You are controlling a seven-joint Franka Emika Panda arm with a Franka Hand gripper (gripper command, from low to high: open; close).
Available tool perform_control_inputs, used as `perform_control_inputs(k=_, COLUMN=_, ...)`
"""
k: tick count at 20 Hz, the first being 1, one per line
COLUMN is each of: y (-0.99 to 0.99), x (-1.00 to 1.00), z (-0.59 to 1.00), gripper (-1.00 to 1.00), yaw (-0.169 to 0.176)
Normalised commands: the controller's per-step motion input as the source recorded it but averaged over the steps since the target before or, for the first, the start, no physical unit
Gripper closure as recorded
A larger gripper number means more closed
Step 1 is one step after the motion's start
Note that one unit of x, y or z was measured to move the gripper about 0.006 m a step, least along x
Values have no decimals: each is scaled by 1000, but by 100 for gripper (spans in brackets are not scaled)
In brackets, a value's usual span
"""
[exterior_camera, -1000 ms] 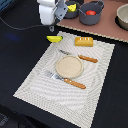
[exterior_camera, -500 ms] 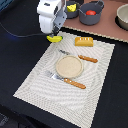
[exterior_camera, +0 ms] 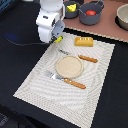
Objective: Interact with the objects in diverse but meaningful ways.
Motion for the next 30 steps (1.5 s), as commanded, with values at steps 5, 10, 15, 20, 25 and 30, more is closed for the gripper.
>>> perform_control_inputs(k=5, y=60, x=-4, z=-405, gripper=100, yaw=21)
perform_control_inputs(k=10, y=15, x=0, z=-354, gripper=100, yaw=18)
perform_control_inputs(k=15, y=-1, x=0, z=253, gripper=100, yaw=26)
perform_control_inputs(k=20, y=-217, x=4, z=985, gripper=100, yaw=16)
perform_control_inputs(k=25, y=-803, x=136, z=1000, gripper=100, yaw=0)
perform_control_inputs(k=30, y=-961, x=345, z=989, gripper=100, yaw=0)
